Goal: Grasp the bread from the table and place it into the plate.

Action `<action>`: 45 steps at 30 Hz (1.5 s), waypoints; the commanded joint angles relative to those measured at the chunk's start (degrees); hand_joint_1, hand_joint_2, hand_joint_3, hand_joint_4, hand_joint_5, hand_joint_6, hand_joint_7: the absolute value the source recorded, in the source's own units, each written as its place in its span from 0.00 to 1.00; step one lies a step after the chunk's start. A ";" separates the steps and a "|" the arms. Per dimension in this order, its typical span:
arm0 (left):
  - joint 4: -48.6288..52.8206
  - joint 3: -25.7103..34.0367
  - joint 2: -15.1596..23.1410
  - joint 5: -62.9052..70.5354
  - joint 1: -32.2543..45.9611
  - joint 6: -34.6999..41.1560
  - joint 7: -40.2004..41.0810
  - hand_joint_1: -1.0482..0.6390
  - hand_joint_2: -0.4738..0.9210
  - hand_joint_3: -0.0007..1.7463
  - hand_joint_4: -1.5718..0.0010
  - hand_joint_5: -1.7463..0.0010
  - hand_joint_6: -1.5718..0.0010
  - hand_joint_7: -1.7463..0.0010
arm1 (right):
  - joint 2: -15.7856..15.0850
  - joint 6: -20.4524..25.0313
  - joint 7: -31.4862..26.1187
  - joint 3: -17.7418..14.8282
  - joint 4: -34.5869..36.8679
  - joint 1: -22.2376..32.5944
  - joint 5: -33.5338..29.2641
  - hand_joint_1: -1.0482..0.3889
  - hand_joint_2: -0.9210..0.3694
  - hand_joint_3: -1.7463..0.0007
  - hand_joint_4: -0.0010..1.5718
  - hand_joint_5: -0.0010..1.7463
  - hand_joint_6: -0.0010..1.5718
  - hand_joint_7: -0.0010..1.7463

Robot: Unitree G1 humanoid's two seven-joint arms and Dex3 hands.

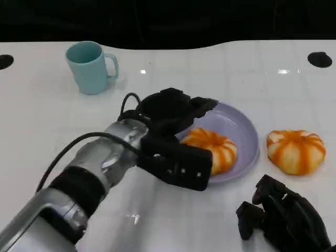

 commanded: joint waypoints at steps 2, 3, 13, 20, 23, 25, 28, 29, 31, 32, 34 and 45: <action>-8.14 6.28 3.62 -9.54 6.93 -3.85 -4.79 0.07 1.00 0.33 0.93 0.78 0.85 0.97 | -0.50 -0.44 -0.27 -0.21 -0.20 0.24 0.34 0.34 0.00 0.86 0.49 0.98 0.43 0.83; -9.60 7.55 3.95 -11.75 8.31 -4.76 -5.78 0.09 1.00 0.32 0.91 0.77 0.84 0.96 | -0.53 -0.52 -0.28 -0.19 -0.18 0.23 0.26 0.34 0.00 0.86 0.49 0.98 0.43 0.83; -15.49 21.62 -1.08 -43.08 24.45 -13.29 -17.69 0.29 1.00 0.19 0.60 0.42 0.50 0.87 | -0.76 -0.10 -0.53 -0.24 -0.38 0.19 0.50 0.34 0.00 0.87 0.49 0.98 0.43 0.83; -22.16 26.04 -3.61 -55.52 33.66 -9.26 -25.89 0.23 1.00 0.17 0.63 0.06 0.62 0.32 | -0.81 0.50 -0.85 -0.03 -1.08 0.57 0.51 0.34 0.00 0.86 0.49 0.99 0.42 0.85; -28.09 26.82 -4.06 -59.79 38.34 -2.49 -27.46 0.23 1.00 0.17 0.62 0.01 0.65 0.16 | -0.81 0.77 -0.58 -0.08 -1.12 0.52 0.90 0.34 0.00 0.86 0.49 0.99 0.43 0.84; -31.32 27.29 -4.39 -63.38 41.54 0.80 -29.69 0.24 1.00 0.19 0.62 0.00 0.66 0.15 | -0.87 1.00 -0.70 0.05 -1.64 0.82 0.85 0.34 0.00 0.87 0.48 0.99 0.42 0.84; -34.86 27.80 -5.06 -66.43 45.36 3.97 -31.33 0.25 1.00 0.20 0.59 0.00 0.67 0.12 | -0.90 1.42 -0.52 0.06 -1.88 0.82 1.03 0.34 0.00 0.87 0.48 0.99 0.42 0.84; -35.99 27.99 -5.42 -67.59 46.74 5.06 -31.82 0.26 1.00 0.20 0.58 0.00 0.67 0.11 | -0.88 1.42 -0.50 0.05 -1.87 0.76 1.03 0.34 0.00 0.87 0.48 0.99 0.42 0.84; -38.70 28.27 -6.31 -70.22 49.65 8.41 -31.83 0.26 1.00 0.19 0.54 0.00 0.66 0.10 | -0.82 1.48 -0.66 0.08 -2.05 0.83 1.04 0.34 0.00 0.87 0.48 0.99 0.42 0.84; -39.84 28.25 -6.60 -71.13 51.00 9.68 -31.90 0.25 1.00 0.17 0.53 0.00 0.65 0.09 | -0.79 1.44 -0.75 0.11 -2.20 0.92 1.00 0.34 0.00 0.87 0.48 0.99 0.42 0.84; -41.59 28.18 -6.91 -72.32 53.17 11.46 -32.46 0.25 1.00 0.17 0.51 0.00 0.64 0.07 | -0.79 1.48 -0.75 0.18 -2.51 1.10 1.02 0.34 0.00 0.87 0.48 0.99 0.42 0.84; -44.12 28.36 -7.59 -73.51 57.74 15.06 -34.64 0.24 1.00 0.13 0.49 0.00 0.65 0.01 | -1.16 1.64 -0.66 0.17 -2.81 1.48 0.95 0.34 0.00 0.86 0.49 0.98 0.43 0.84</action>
